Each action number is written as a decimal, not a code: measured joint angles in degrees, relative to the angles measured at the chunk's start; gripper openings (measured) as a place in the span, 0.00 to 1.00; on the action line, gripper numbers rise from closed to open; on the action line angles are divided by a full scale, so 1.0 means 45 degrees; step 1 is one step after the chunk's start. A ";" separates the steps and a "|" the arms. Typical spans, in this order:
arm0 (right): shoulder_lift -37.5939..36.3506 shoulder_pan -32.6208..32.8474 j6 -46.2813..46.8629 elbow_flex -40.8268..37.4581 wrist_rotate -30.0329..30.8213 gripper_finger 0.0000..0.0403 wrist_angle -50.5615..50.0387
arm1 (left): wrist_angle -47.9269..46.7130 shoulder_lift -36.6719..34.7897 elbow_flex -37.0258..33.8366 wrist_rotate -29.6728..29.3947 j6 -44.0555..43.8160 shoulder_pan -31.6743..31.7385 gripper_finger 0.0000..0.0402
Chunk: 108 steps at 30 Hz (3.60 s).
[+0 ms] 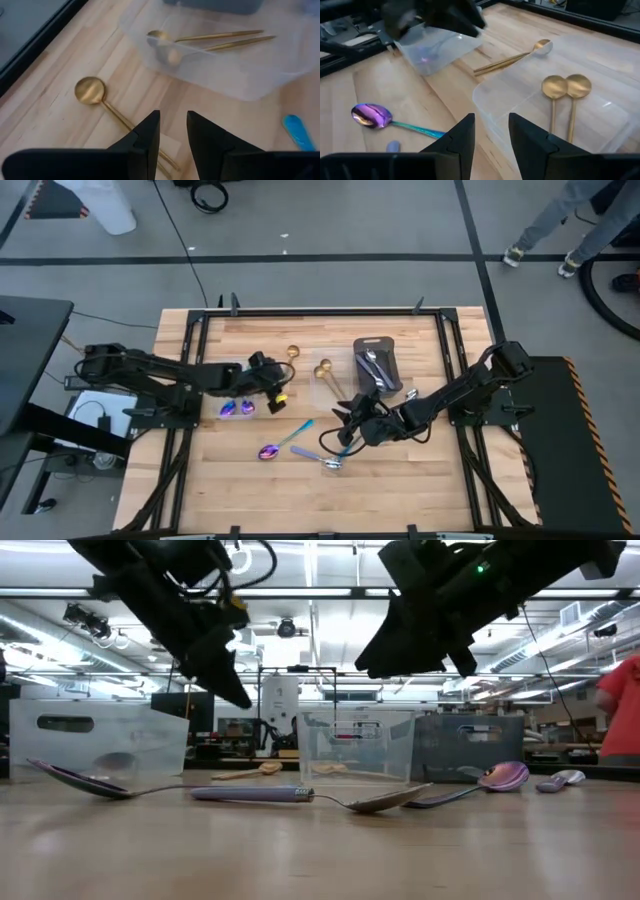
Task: Sort silverware by color (type)
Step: Put the gold spoon into the right transparent bin
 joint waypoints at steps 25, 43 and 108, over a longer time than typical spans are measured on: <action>0.1643 -0.0785 -0.3508 0.0016 -0.0926 0.32 0.3033 | 0.0827 0.2132 0.0076 0.0978 -0.1367 0.1592 0.26; 0.1638 -0.0656 -0.4402 0.0015 -0.0924 0.32 0.2217 | 0.0567 0.4011 0.0689 0.2310 -0.0824 0.4038 0.26; 0.1624 -0.0646 -0.4082 0.0015 -0.1060 0.32 0.2084 | 0.0240 0.4666 0.0926 0.3068 0.0401 0.4077 0.05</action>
